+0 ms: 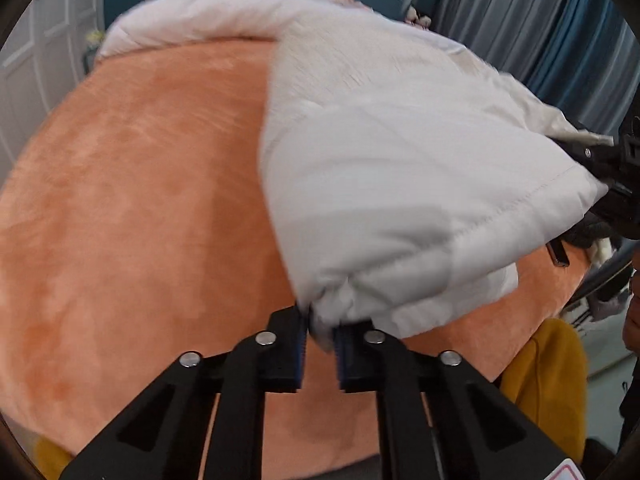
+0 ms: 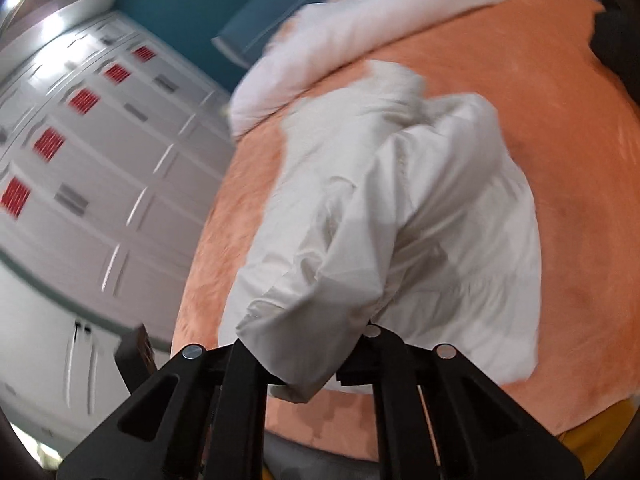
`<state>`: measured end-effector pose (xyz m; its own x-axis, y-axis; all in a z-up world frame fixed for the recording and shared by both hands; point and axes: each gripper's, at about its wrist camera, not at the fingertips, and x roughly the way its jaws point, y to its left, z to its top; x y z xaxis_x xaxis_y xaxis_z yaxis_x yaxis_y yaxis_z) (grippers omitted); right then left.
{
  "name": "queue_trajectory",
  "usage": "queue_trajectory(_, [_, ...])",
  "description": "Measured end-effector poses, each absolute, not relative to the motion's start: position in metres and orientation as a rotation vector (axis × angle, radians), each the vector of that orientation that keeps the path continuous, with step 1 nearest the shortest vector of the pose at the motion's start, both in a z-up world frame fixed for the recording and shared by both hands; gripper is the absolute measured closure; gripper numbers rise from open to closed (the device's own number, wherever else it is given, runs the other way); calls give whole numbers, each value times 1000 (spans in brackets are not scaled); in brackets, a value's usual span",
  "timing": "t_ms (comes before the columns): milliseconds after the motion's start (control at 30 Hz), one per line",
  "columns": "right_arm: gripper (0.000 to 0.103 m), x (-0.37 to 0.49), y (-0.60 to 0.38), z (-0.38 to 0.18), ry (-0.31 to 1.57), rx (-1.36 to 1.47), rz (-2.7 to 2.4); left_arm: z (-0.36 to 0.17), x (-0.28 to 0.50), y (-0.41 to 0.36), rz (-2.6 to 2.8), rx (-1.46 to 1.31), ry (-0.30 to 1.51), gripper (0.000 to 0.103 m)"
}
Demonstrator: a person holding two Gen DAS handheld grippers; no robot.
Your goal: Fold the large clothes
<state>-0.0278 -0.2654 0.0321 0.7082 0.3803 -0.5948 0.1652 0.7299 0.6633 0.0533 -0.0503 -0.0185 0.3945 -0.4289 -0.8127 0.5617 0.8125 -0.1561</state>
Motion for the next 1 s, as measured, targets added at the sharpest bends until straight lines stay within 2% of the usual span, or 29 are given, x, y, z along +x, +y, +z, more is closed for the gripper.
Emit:
queue_trajectory(100, [95,-53,-249,18,828,779,166,-13,29,-18,-619,154,1033,98])
queue_trajectory(200, [95,-90,-235,-20,911,819,164,-26,-9,-2,-625,201,1095,98])
queue_trajectory(333, [95,-126,-242,-61,969,925,120,-41,-43,5,-680,165,1187,90])
queue_trajectory(433, [97,-139,-256,-61,934,978,75,-18,-57,3,-777,204,1150,87])
queue_trajectory(533, [98,-142,-260,-35,879,911,60,32,-65,9,-836,233,1000,86])
queue_trajectory(567, [98,-139,-259,-28,865,888,66,44,-62,13,-841,216,967,83])
queue_trajectory(600, [98,-139,-258,-28,868,872,68,57,-55,15,-828,190,939,71])
queue_trajectory(633, [98,-136,-257,-32,882,852,64,66,-46,15,-801,160,917,64])
queue_trajectory(767, [95,-125,-250,-88,977,847,21,66,-6,-21,-692,168,871,64])
queue_trajectory(867, [93,-122,-247,-97,1009,872,34,54,24,-61,-611,199,858,60])
queue_trajectory(933, [86,-126,-254,-87,1004,886,61,46,45,-84,-582,194,875,46])
queue_trajectory(1000, [74,-138,-265,-69,955,919,73,29,75,-106,-535,219,912,39])
